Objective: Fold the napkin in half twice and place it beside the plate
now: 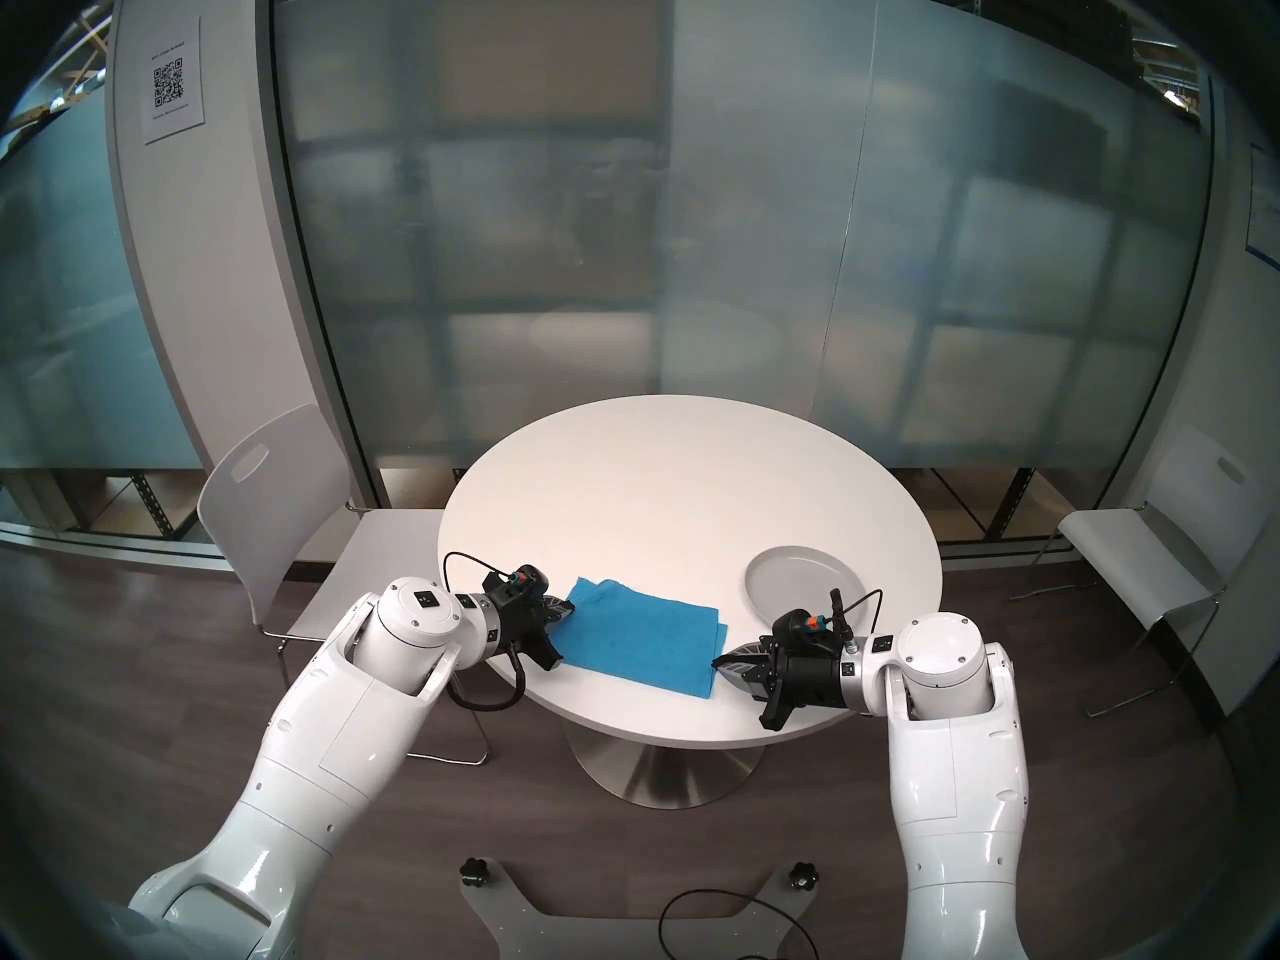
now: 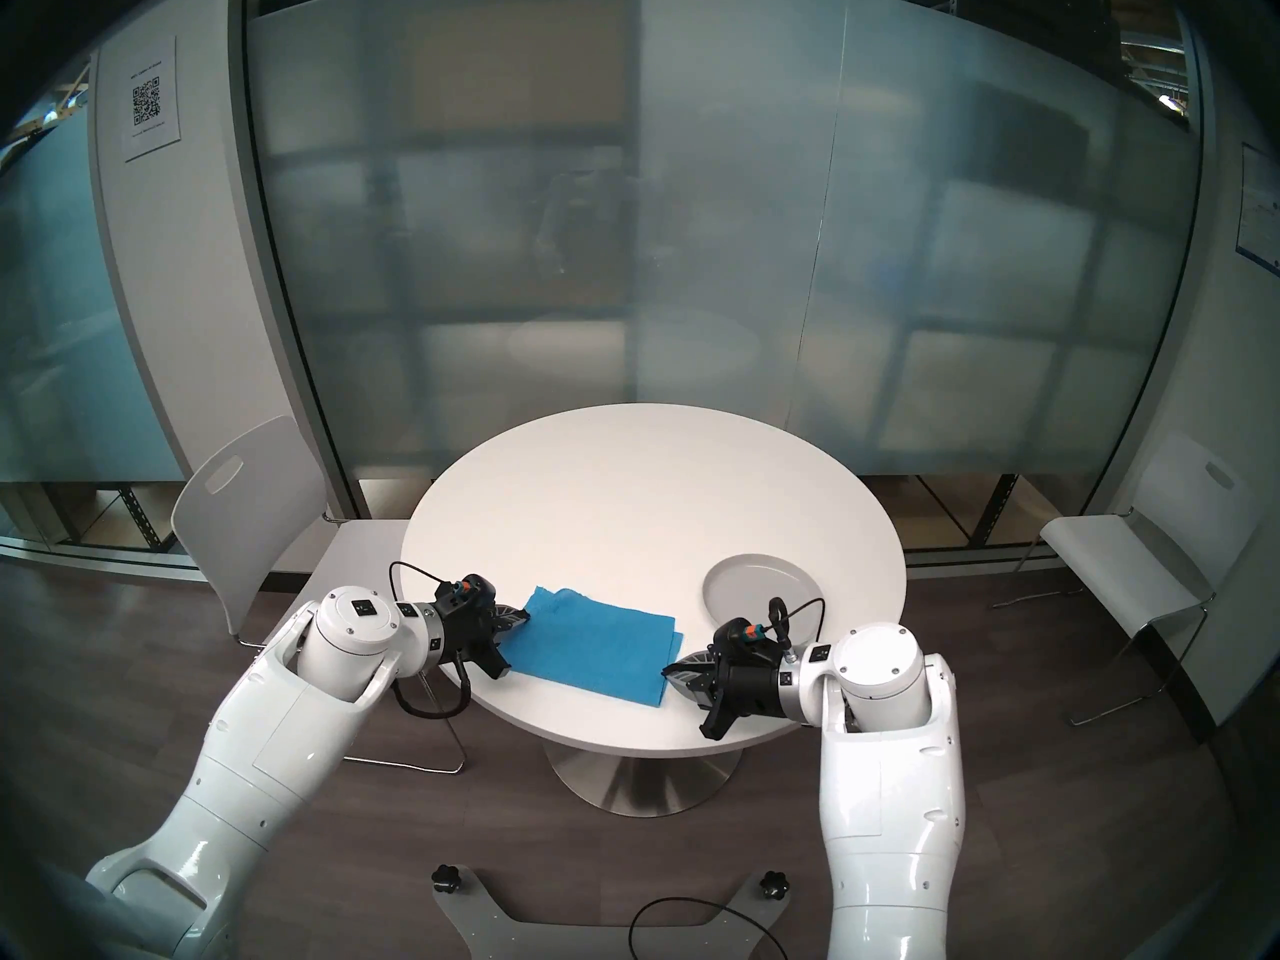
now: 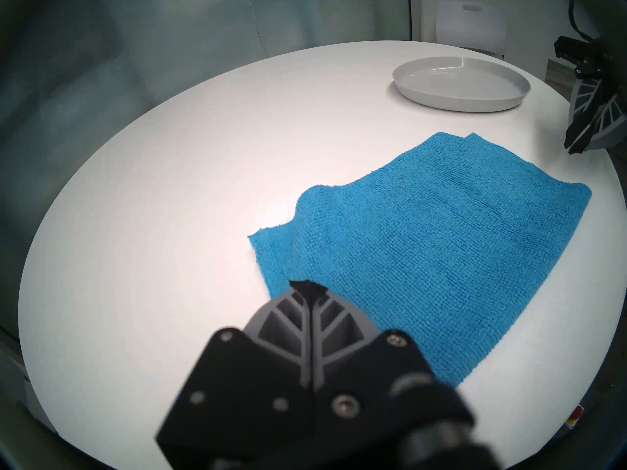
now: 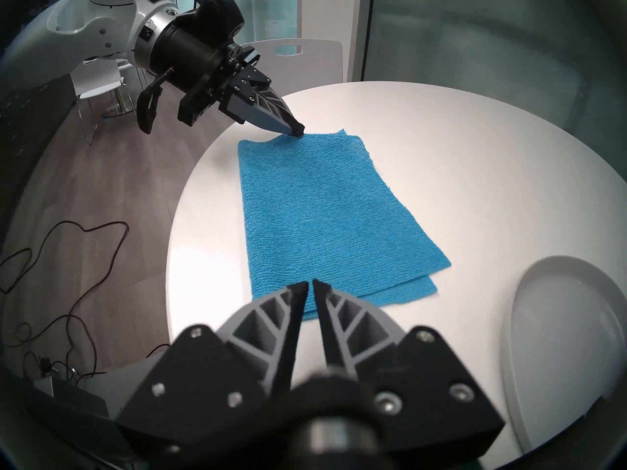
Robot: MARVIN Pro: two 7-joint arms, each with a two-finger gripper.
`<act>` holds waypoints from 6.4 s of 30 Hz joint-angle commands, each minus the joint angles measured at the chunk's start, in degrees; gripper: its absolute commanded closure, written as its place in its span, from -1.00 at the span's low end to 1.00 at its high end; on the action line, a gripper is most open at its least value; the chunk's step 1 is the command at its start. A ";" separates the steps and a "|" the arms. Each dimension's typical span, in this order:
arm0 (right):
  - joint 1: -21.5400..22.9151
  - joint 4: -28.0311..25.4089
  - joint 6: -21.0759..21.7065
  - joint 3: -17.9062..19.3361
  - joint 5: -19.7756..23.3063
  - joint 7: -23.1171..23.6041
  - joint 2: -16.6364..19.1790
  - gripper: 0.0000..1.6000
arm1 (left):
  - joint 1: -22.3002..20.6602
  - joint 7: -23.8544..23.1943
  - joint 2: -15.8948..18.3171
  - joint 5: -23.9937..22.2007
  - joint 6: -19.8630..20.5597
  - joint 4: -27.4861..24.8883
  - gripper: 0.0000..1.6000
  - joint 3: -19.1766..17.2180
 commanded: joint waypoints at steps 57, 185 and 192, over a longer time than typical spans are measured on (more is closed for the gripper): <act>5.33 9.19 -2.84 -5.06 -2.57 -4.75 1.01 0.22 | -2.45 2.46 -0.61 -0.25 -1.94 0.99 1.00 0.88; 6.58 9.89 -3.36 -4.19 -3.03 -2.22 -0.06 0.19 | -5.00 -6.31 -1.49 -5.67 18.78 0.15 0.55 -4.48; 6.98 10.49 -3.58 -4.66 -3.12 -2.59 -0.36 0.19 | -5.05 -6.56 -1.70 -6.20 19.55 -0.49 0.59 -5.17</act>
